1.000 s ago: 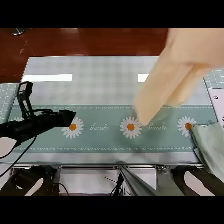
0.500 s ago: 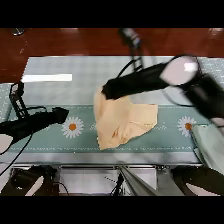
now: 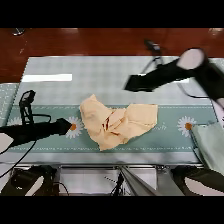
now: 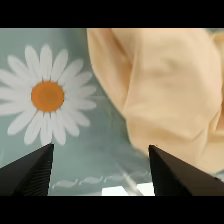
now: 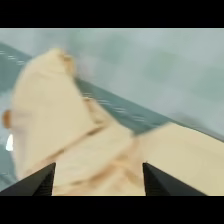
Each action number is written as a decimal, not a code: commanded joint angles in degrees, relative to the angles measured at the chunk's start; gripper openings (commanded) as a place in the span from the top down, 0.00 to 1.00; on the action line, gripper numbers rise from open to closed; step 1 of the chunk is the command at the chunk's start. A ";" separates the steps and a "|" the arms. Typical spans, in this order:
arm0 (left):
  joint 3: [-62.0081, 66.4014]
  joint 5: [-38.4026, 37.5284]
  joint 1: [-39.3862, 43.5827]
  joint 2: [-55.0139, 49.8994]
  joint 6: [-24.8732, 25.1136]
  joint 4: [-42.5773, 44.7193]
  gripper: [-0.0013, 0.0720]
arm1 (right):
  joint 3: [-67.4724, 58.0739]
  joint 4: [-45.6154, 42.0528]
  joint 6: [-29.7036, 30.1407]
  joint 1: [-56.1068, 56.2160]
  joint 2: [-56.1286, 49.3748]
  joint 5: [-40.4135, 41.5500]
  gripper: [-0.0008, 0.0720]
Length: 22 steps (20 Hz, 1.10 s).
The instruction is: Fold the shirts.
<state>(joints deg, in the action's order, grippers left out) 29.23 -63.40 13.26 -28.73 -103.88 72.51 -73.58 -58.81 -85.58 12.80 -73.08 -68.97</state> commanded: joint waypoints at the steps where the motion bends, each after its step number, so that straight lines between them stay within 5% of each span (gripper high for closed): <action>1: -1.29 -1.53 -0.07 -2.27 1.90 -1.70 0.02 | 10.38 -12.50 -2.58 -18.64 11.30 -5.70 0.14; 3: -3.08 6.71 -0.07 -7.37 3.98 -5.73 0.03 | 24.68 -7.78 -1.49 -25.35 19.34 -1.70 0.14; 7: -2.34 19.65 -0.04 -20.81 23.32 -20.37 0.03 | 45.83 3.06 3.45 -26.32 30.97 -3.32 0.14; 11: 0.31 18.93 -0.02 -32.68 31.10 -25.05 0.03 | 53.92 7.43 3.61 -17.29 34.07 -3.48 0.14; 14: 1.27 19.17 -0.02 -36.24 38.27 -34.29 0.03 | 55.34 7.21 -2.29 -8.68 34.07 3.43 0.14; 15: 1.27 19.28 -0.02 -36.70 41.81 -38.21 0.09 | 55.54 7.28 -4.13 -5.77 33.88 7.91 0.14; 16: 1.27 19.30 -0.02 -37.07 45.22 -41.16 0.59 | 55.56 7.32 -6.10 -2.99 32.89 12.41 0.14; 17: 1.29 19.37 -0.02 -37.18 47.45 -42.77 0.94 | 55.56 8.33 -7.48 -0.61 31.08 15.78 0.14; 22: 1.29 17.22 -0.07 -37.13 48.15 -43.60 0.95 | 55.49 20.26 -2.89 8.39 19.87 23.52 0.14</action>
<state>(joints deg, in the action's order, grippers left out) 30.46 -44.56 13.26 -65.43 -58.30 31.44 -18.31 -45.25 -90.43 16.23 -48.38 -52.66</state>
